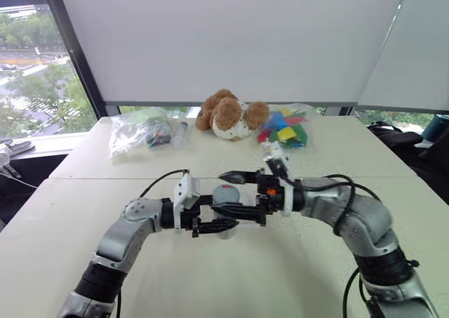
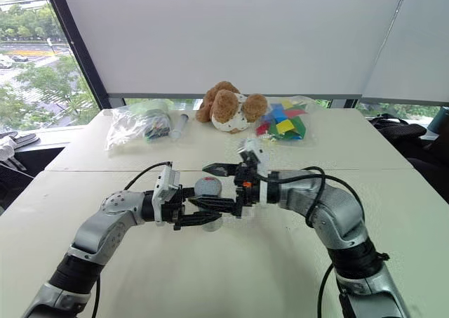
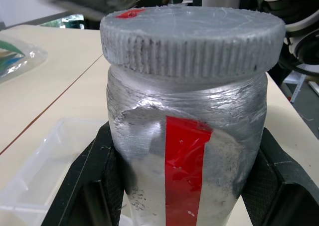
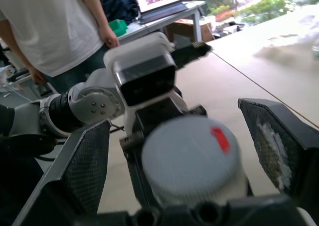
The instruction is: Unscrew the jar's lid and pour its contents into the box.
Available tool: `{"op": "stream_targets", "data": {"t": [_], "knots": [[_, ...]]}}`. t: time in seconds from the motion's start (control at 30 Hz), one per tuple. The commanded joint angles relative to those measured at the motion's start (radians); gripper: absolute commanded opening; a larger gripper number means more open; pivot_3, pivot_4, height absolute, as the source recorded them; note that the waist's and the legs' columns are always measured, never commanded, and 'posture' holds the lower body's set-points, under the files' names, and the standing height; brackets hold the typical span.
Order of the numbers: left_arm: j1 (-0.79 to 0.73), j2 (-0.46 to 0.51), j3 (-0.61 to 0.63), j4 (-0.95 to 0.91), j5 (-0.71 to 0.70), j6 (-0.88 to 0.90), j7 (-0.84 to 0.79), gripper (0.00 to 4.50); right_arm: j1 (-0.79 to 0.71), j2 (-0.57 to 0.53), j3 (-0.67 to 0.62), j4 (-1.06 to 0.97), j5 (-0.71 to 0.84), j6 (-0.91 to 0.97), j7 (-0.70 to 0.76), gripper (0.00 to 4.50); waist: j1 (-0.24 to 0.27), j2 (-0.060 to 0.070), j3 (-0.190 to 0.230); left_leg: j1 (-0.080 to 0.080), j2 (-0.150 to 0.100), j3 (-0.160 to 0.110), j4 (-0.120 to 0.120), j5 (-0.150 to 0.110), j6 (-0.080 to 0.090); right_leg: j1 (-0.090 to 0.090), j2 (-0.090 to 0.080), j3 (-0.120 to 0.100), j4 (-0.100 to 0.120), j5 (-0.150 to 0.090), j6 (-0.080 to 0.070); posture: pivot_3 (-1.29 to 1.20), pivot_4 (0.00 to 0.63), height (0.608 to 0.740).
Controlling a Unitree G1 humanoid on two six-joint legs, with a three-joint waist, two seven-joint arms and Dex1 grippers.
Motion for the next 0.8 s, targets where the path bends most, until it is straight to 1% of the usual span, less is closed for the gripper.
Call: {"op": "stream_targets", "data": {"t": [0.03,0.3,0.47,0.8], "knots": [[-0.018,-0.001,0.006,-0.027,-0.011,-0.012,-0.009,2.38,-0.042,0.024,0.027,0.027,-0.053,-0.044,-0.012,4.43,-0.001,0.0,0.0,0.0,0.0,0.0,0.0,0.0,0.0,0.0,0.0,0.0,0.0,0.0,0.0,0.0,0.15,0.74],[-0.016,-0.002,0.004,-0.031,-0.013,-0.012,-0.006,2.38,-0.073,0.026,0.022,0.12,-0.11,-0.095,0.019,4.43,-0.003,0.0,0.0,0.0,0.0,0.0,0.0,0.0,0.0,0.0,0.0,0.0,0.0,0.0,0.0,0.0,0.15,0.74],[-0.015,-0.004,0.004,-0.027,-0.01,-0.023,-0.005,2.38,-0.063,0.003,-0.002,0.14,-0.098,-0.106,0.065,4.43,-0.003,0.0,0.0,0.0,0.0,0.0,0.0,0.0,0.0,0.0,0.0,0.0,0.0,0.0,0.0,0.0,0.15,0.74],[-0.01,-0.005,0.005,-0.028,-0.009,-0.03,-0.008,2.38,-0.028,-0.04,-0.031,0.132,-0.076,-0.09,0.105,4.43,-0.003,0.0,0.0,0.0,0.0,0.0,0.0,0.0,0.0,0.0,0.0,0.0,0.0,0.0,0.0,0.0,0.15,0.74]]}}
